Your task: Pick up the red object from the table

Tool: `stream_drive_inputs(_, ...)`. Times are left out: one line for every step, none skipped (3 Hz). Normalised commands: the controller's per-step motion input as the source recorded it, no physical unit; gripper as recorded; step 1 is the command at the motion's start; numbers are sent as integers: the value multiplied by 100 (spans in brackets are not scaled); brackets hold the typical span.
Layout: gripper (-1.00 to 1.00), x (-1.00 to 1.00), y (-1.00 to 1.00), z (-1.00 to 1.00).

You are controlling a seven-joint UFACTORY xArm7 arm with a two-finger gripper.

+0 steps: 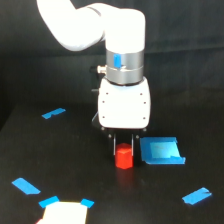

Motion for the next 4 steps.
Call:
stream_drive_inputs(-100,-26,12,50)
stream_drive_inputs(-98,-54,-60,100)
stream_drive_inputs(-100,48,-56,100)
stream_drive_inputs(-58,100,-65,98)
